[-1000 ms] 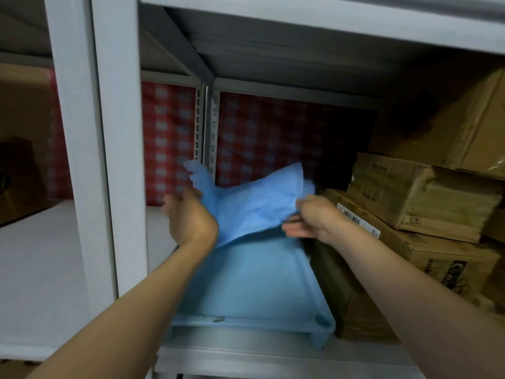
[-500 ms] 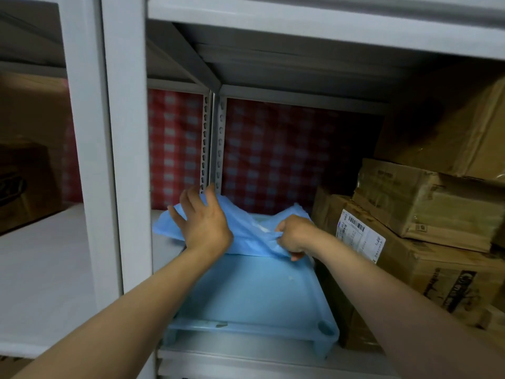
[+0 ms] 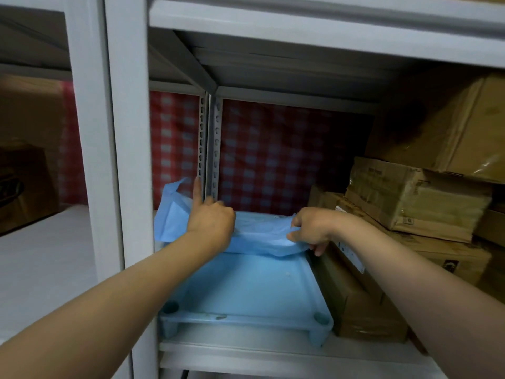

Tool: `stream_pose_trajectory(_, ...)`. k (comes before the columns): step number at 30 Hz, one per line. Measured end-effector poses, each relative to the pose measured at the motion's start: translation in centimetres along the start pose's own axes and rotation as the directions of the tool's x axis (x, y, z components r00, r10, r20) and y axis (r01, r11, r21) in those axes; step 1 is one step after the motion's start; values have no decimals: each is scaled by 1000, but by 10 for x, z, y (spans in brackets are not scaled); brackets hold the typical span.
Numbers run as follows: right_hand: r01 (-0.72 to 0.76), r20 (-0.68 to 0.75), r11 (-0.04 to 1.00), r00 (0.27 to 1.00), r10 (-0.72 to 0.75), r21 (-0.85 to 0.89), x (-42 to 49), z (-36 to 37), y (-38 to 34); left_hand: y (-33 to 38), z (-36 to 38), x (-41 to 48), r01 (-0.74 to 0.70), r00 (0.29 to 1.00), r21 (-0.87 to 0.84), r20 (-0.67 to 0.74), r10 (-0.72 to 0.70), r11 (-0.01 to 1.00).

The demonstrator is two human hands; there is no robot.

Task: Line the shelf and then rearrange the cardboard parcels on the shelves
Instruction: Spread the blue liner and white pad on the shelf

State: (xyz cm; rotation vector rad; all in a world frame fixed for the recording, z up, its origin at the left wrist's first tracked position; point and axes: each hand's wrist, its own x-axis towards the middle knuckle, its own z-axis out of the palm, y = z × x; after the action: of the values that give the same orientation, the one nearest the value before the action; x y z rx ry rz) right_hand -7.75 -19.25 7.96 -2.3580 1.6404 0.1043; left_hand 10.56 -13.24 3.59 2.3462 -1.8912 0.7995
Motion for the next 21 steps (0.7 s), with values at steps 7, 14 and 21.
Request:
stream_pose_trajectory(7, -42, -42, 840, 999, 23, -540, -3, -7, -6, 0, -28, -23, -141, 976, -162, 141, 164, 977)
stream_pose_trajectory(14, -89, 257, 935, 949, 185, -343, -14, -4, -13, -6, -44, -58, 3, 797, -478, 532, 286, 878)
stream_pose_trajectory(21, 10, -146, 912, 986, -77, -411, 8, 18, -24, -5, -26, -28, -16, 942, -155, 329, 67, 988)
